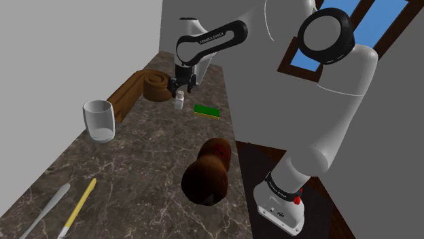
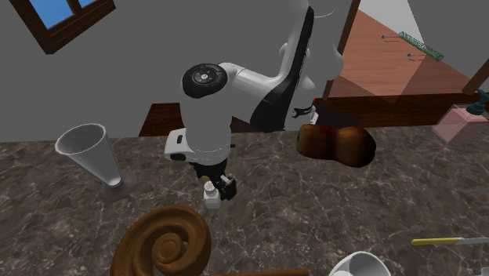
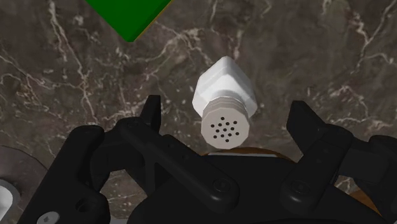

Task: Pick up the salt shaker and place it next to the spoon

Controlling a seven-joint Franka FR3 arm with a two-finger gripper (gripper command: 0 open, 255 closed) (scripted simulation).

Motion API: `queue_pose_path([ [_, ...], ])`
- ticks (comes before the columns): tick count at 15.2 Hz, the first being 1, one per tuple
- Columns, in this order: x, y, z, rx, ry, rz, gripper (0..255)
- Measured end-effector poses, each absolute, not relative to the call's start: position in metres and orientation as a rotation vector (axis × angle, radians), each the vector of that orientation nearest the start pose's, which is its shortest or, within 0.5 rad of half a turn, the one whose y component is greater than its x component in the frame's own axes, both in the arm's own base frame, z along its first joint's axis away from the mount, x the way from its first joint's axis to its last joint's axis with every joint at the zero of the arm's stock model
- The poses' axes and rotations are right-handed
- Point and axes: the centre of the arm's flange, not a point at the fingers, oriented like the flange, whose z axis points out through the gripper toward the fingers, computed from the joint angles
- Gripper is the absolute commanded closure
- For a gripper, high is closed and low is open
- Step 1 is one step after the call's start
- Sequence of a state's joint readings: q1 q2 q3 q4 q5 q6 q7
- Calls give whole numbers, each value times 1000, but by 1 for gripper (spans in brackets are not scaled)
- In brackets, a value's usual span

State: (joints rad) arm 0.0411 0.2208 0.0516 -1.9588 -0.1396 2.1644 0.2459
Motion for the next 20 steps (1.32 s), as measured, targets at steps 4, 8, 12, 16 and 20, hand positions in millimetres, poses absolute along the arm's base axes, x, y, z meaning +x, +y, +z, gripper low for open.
queue_pose_path([
  [4, 596, 49, 363, -3244, 122, -5, 255],
  [8, 597, 49, 364, -3244, 122, -7, 255],
  [12, 597, 49, 364, -3244, 121, -8, 255],
  [16, 597, 48, 375, -3244, 122, -6, 255],
  [20, 597, 49, 394, -3244, 122, -6, 255],
])
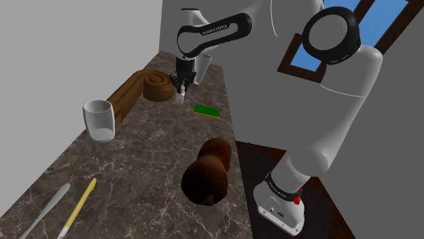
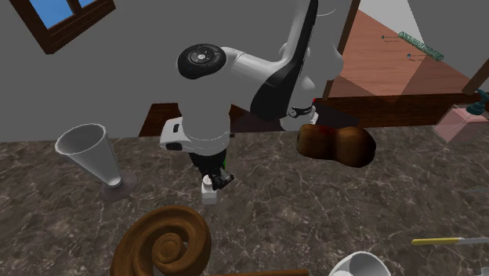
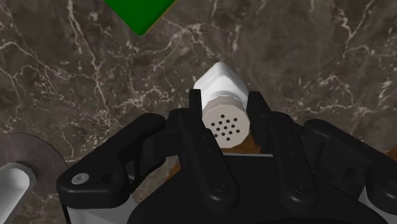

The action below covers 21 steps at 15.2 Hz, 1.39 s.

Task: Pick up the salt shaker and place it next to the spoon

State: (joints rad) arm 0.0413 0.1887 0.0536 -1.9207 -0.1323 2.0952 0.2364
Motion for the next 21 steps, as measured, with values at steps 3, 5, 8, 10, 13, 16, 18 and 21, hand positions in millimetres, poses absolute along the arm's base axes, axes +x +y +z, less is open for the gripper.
queue_pose_path([
  [3, 597, 49, 411, -3244, 122, -6, 255],
  [5, 596, 49, 422, -3244, 122, -6, 255],
  [8, 597, 48, 437, -3244, 122, -6, 255],
  [10, 598, 48, 448, -3244, 122, -6, 255],
  [13, 597, 49, 464, -3244, 122, -6, 255],
  [16, 597, 50, 481, -3244, 122, -6, 255],
  [18, 597, 50, 491, -3244, 123, -6, 255],
  [21, 597, 49, 507, -3244, 122, -6, 255],
])
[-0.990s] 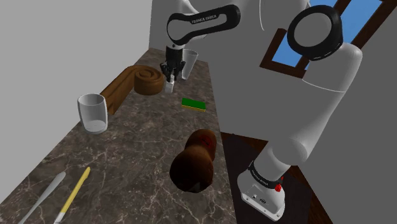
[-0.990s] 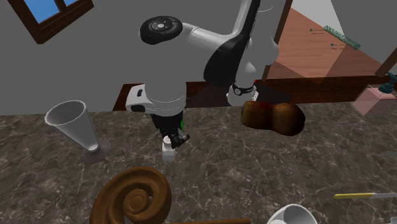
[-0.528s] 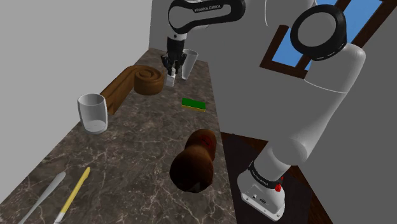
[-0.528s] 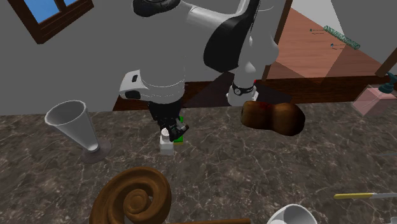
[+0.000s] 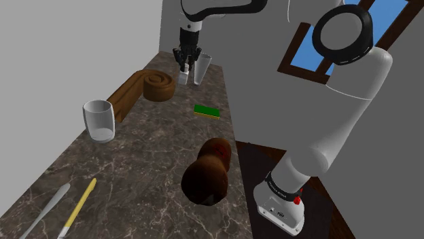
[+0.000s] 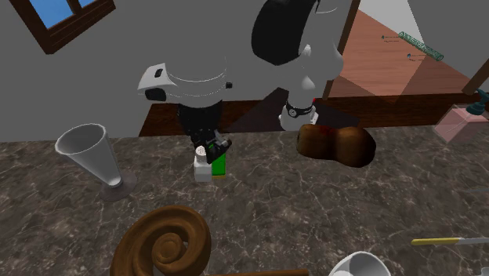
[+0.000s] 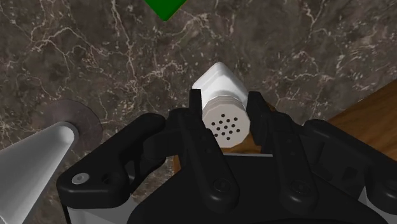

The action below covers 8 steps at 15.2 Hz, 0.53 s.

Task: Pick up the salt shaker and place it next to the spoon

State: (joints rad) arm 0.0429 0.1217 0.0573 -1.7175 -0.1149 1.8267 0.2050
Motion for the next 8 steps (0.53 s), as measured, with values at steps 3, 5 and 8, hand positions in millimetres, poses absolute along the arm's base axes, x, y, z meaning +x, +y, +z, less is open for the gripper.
queue_pose_path([
  [3, 595, 49, 522, -3244, 122, -6, 255],
  [5, 591, 54, 526, -3244, 122, -6, 255],
  [8, 578, 84, 528, -3244, 121, -5, 255],
])
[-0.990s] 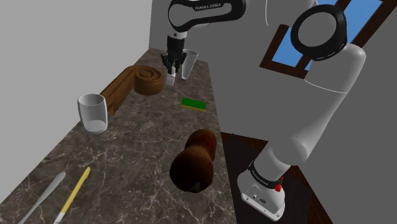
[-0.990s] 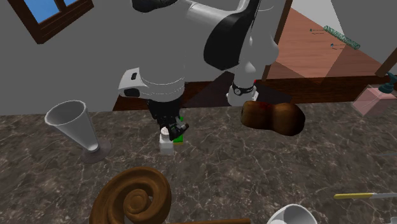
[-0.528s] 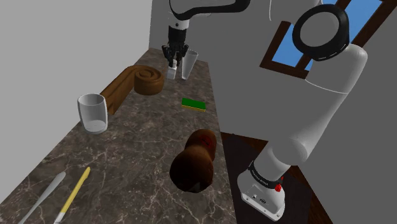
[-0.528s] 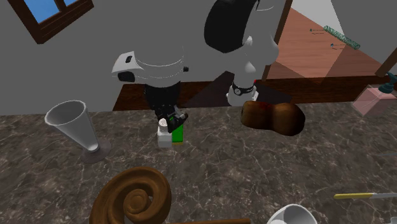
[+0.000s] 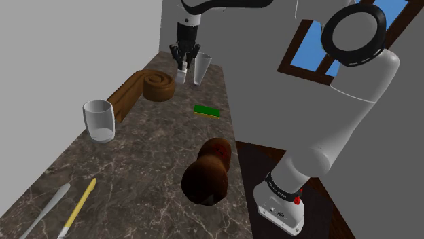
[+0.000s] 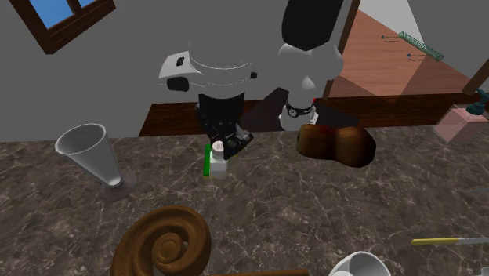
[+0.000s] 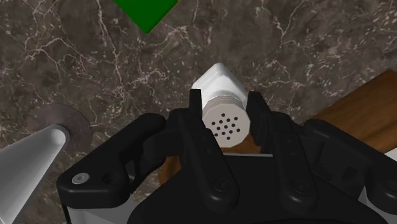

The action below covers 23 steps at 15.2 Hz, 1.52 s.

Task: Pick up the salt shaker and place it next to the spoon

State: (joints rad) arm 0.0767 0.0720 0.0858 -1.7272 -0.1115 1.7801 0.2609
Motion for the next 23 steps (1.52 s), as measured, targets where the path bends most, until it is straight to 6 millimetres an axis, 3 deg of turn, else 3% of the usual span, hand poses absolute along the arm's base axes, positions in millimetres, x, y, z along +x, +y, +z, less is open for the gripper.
queue_pose_path([
  [23, 419, 345, 531, -3244, 120, -5, 255],
])
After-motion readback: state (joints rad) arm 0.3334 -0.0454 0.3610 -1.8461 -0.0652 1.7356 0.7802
